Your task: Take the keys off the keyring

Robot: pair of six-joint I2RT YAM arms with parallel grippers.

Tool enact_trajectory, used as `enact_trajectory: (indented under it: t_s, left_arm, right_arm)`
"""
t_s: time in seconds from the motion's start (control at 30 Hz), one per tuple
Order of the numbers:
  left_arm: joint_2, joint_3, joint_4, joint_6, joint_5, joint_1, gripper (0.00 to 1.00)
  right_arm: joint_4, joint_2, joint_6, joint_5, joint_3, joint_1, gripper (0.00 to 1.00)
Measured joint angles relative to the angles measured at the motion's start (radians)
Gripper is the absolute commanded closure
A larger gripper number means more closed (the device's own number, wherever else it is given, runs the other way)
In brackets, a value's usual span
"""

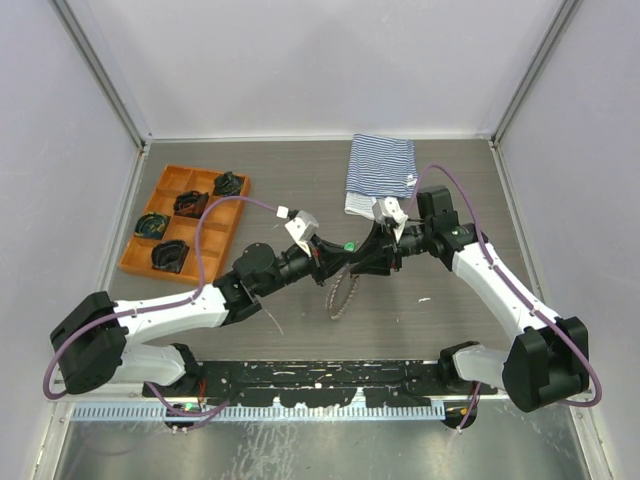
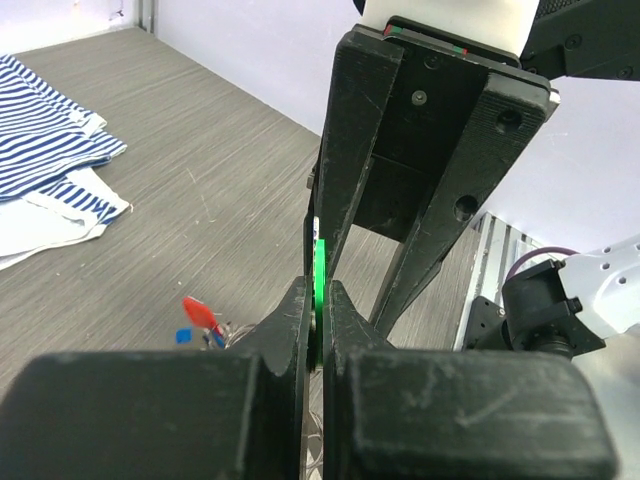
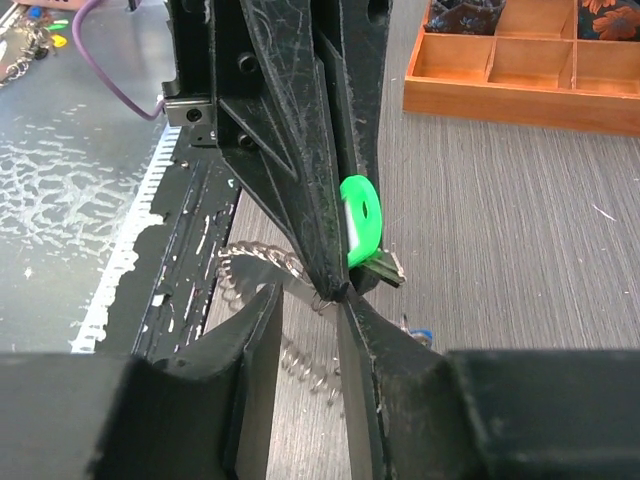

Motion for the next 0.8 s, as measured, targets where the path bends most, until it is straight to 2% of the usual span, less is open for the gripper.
enact_trajectory:
  t_s: [0.3, 0.53, 0.8]
  left_arm:
    - [0.003, 0.0, 0.024, -0.025, -0.01, 0.0, 1.0]
    - [0.003, 0.0, 0.048, -0.031, -0.017, 0.0, 1.0]
    - [0.003, 0.0, 0.053, -0.042, -0.017, 0.0, 1.0]
  right_arm:
    - [0.078, 0.0, 0.093, 0.04, -0.016, 0.004, 0.71]
    - [0.112, 0.0, 0.135, 0.049, -0.019, 0.004, 0.81]
    - [0.119, 0.0, 0.148, 0.046, -0.019, 0.004, 0.8]
